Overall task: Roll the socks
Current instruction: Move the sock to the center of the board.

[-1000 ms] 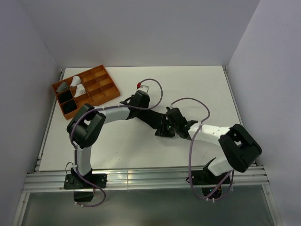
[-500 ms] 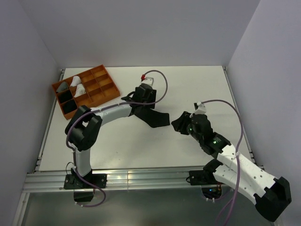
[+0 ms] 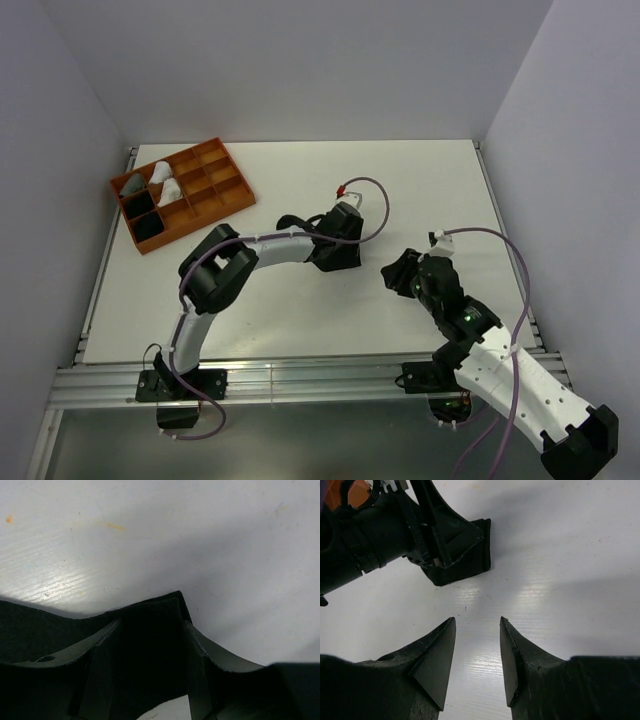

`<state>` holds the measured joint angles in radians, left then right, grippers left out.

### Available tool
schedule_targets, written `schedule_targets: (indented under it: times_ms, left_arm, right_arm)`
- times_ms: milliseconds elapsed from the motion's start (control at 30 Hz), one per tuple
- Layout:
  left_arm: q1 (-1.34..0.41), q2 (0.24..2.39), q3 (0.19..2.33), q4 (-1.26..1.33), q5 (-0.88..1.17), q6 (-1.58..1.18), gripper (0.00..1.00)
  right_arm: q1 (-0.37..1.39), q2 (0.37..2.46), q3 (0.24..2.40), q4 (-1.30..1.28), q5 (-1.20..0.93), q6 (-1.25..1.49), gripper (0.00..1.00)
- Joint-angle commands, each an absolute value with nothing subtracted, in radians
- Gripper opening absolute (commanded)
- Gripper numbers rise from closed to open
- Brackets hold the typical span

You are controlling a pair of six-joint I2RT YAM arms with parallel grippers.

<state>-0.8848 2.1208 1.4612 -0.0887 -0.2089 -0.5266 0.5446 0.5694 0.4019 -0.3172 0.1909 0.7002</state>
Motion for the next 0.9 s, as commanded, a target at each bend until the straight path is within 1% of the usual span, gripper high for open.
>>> schedule_targets:
  times_ms: [0,167,200,333,433,633,700,767,800,867]
  left_arm:
    - [-0.905,2.129,1.46,-0.074,-0.147,-0.492,0.55]
    - [-0.943,2.077,1.316,-0.106,-0.166,-0.492,0.54]
    - [-0.943,2.056,1.248,-0.095,-0.17,-0.495,0.54]
    - [-0.943,1.909,1.112,-0.075,-0.213,-0.485,0.55]
    - [-0.948,1.838,1.109,-0.097,-0.229,-0.445,0.61]
    - [-1.026,1.753,1.141,-0.1,-0.299,-0.379,0.71]
    - [-1.066,1.753,1.149,-0.123,-0.369,-0.388,0.72]
    - [-1.095,1.781,1.161,-0.182,-0.417,-0.431,0.71]
    - [-1.106,1.795,1.181,-0.204,-0.49,-0.451,0.7]
    - [-1.144,1.836,1.19,-0.241,-0.563,-0.488,0.67]
  right_arm:
    - [0.534,0.546,0.393,-0.324,0.215,0.684,0.48]
    - [0.532,0.538,0.38,-0.316,0.207,0.675,0.48]
    - [0.532,0.54,0.377,-0.313,0.201,0.675,0.48]
    - [0.531,0.56,0.361,-0.282,0.18,0.673,0.48]
    - [0.531,0.58,0.348,-0.255,0.163,0.67,0.48]
    - [0.529,0.578,0.362,-0.265,0.164,0.658,0.48]
    - [0.528,0.562,0.361,-0.279,0.181,0.65,0.48]
    - [0.529,0.538,0.356,-0.288,0.199,0.643,0.48]
    - [0.529,0.532,0.353,-0.291,0.201,0.641,0.48]
    - [0.528,0.525,0.351,-0.293,0.206,0.64,0.49]
